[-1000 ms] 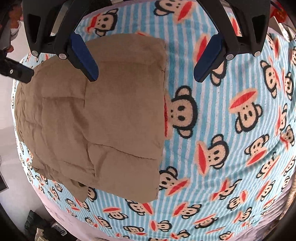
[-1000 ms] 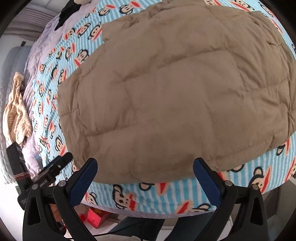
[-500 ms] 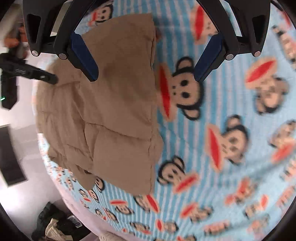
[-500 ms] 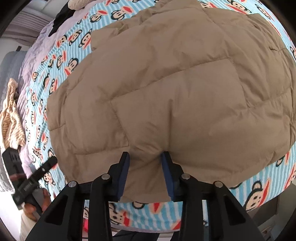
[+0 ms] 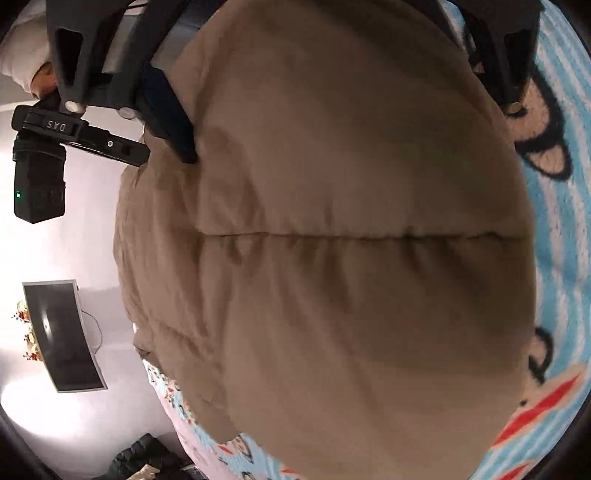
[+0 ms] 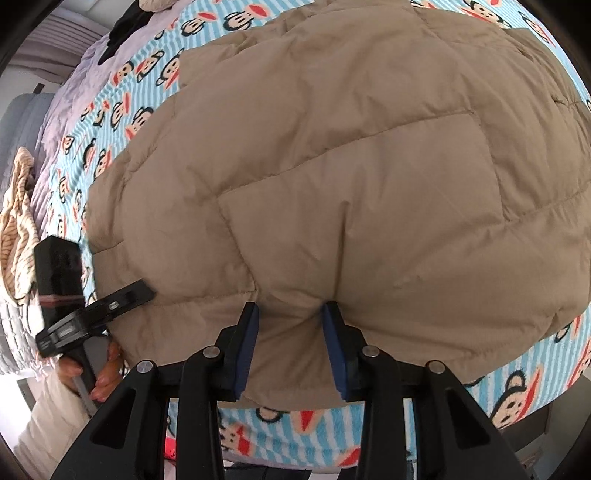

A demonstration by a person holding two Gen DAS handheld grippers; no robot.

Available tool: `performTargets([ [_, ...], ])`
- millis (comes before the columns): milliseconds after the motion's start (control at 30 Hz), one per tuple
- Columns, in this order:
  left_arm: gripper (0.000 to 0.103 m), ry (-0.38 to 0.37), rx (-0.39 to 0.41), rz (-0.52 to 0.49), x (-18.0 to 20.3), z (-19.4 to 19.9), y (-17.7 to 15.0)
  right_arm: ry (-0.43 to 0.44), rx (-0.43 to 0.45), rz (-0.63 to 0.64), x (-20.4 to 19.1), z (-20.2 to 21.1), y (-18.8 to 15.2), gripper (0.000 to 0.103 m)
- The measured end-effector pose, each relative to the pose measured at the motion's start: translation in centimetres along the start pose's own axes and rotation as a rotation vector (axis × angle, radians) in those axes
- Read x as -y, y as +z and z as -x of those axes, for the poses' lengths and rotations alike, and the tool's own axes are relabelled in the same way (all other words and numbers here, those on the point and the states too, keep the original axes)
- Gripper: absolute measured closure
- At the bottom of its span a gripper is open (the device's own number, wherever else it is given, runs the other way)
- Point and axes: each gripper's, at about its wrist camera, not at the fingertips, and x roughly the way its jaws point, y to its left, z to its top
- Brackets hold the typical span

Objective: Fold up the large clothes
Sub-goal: 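Grasp the folded jacket's edge with both tools, then lift the folded jacket off the blanket with both tools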

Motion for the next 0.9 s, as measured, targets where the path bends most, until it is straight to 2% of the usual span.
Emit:
performTargets([
  [67, 0.069, -0.063, -0.006, 0.015, 0.2, 0.5, 0.1, -0.009, 0.024, 0.035, -0.2, 1.2, 0.0, 0.063],
  [100, 0.076, -0.081, 0.009, 0.014, 0.7, 1.1, 0.1, -0.029, 0.06, 0.055, -0.3, 2.1, 0.2, 0.064],
  [167, 0.078, -0.071, 0.029, -0.012, 1.9, 2.1, 0.1, -0.053, 0.136, 0.066, 0.0, 3.6, 0.8, 0.069],
  [200, 0.078, -0.067, 0.041, -0.025, 2.9, 2.8, 0.0, -0.058, 0.171, 0.068, 0.3, 4.2, 1.3, 0.08],
  [233, 0.079, -0.067, 0.052, -0.032, 3.7, 3.3, -0.1, -0.061, 0.202, 0.065, 0.7, 4.6, 2.0, 0.084],
  [367, 0.079, -0.1, 0.096, -0.069, 7.5, 5.2, -0.4, -0.02, 0.269, 0.033, 2.4, 4.1, 5.8, 0.089],
  [467, 0.079, -0.092, 0.12, -0.094, 11.4, 5.9, -0.4, 0.029, 0.272, 0.002, 3.6, 1.9, 8.9, 0.092],
  [633, 0.079, -0.065, 0.141, -0.106, 15.9, 6.1, 0.2, 0.121, 0.202, -0.052, 5.2, -2.7, 13.1, 0.101],
  [767, 0.079, -0.068, 0.13, -0.131, 18.5, 5.6, 0.9, 0.147, 0.176, -0.033, 5.2, -1.5, 12.3, 0.1],
  [900, 0.079, -0.04, 0.096, -0.166, 20.8, 4.9, 1.4, 0.193, 0.171, -0.002, 6.9, 1.6, 7.4, 0.1],
])
